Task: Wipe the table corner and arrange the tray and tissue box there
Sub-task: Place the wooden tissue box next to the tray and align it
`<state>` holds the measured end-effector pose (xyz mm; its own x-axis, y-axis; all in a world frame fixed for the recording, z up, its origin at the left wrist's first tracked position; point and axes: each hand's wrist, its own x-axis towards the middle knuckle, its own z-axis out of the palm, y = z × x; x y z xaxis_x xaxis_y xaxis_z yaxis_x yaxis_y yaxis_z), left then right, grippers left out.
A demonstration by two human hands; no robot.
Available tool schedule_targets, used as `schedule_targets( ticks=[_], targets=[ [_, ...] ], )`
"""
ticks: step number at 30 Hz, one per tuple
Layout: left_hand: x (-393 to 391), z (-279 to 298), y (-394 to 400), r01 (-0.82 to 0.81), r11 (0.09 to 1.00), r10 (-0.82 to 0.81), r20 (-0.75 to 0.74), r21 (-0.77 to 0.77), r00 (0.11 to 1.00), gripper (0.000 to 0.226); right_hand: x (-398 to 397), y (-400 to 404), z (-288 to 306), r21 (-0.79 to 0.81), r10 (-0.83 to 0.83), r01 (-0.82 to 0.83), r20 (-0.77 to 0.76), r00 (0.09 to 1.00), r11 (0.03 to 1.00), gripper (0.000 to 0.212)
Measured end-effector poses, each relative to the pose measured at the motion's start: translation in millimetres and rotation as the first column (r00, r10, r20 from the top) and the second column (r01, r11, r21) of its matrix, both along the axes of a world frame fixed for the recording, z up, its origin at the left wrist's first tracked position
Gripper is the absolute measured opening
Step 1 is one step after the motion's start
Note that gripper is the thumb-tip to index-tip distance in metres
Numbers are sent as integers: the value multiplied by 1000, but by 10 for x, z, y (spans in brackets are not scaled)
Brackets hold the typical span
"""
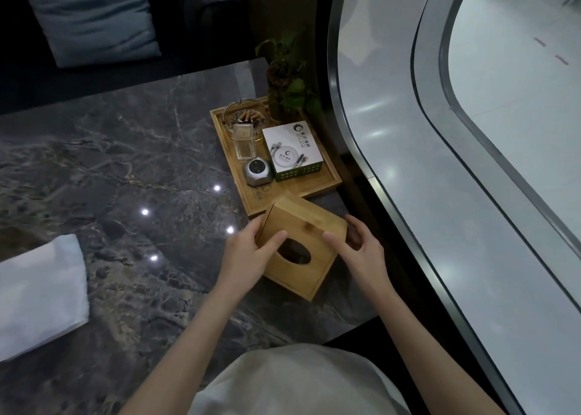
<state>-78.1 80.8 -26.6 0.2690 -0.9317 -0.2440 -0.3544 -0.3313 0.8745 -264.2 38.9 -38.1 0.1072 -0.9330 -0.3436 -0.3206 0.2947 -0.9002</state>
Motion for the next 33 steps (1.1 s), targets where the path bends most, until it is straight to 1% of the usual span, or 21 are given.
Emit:
schedule_targets(
  ticks=[3, 5, 8, 10, 12, 16, 18, 19, 23, 27, 31, 33],
  targets=[
    [-35, -32, -35, 53, 998, -55, 56, 35, 997, 51, 0, -1, -24, 14, -10, 9, 20, 1000, 1000, 83],
    [-68, -43, -52, 67, 997, -69, 79, 28, 994, 50, 15, 0, -54, 28, -12, 12, 30, 999, 1000, 78],
    [-101, -20, -96, 61, 998, -62, 96, 14, 993, 45, 60, -3, -92, 54, -15, 13, 37, 999, 998, 72],
    [-118, 4, -139, 55, 998, -56, 124, 5, 991, 40, 87, -17, -118, 48, -24, 23, 14, 1000, 999, 77],
    [-129, 18, -177, 51, 999, -51, 164, 1, 985, 34, 105, -41, -128, 25, -19, 20, -3, 1000, 999, 77],
    [-126, 13, -256, 69, 997, -74, 223, 31, 972, 26, 113, -101, -147, -5, -36, 36, -9, 999, 999, 65],
    [-129, 16, -300, 79, 996, -88, 246, 48, 965, 17, 112, -115, -165, -6, -54, 54, -20, 998, 999, 59],
    [-132, 22, -321, 86, 995, -97, 260, 56, 961, 13, 110, -117, -173, -3, -61, 61, -26, 998, 998, 59],
    [-140, 17, -373, 107, 990, -129, 270, 94, 954, 14, 108, -126, -176, 3, -78, 78, -32, 996, 997, 65],
    [-128, -26, -347, 138, 980, -173, 272, 141, 947, 16, 73, -106, -209, 16, -96, 97, -46, 994, 995, 52],
    [-122, -82, -332, 147, 974, -195, 312, 171, 930, 23, 46, -41, -235, 64, -111, 114, -43, 993, 991, 46],
    [-128, -91, -354, 143, 971, -200, 324, 189, 925, 24, 45, -43, -242, 82, -119, 121, -35, 992, 989, 36]
  ],
)
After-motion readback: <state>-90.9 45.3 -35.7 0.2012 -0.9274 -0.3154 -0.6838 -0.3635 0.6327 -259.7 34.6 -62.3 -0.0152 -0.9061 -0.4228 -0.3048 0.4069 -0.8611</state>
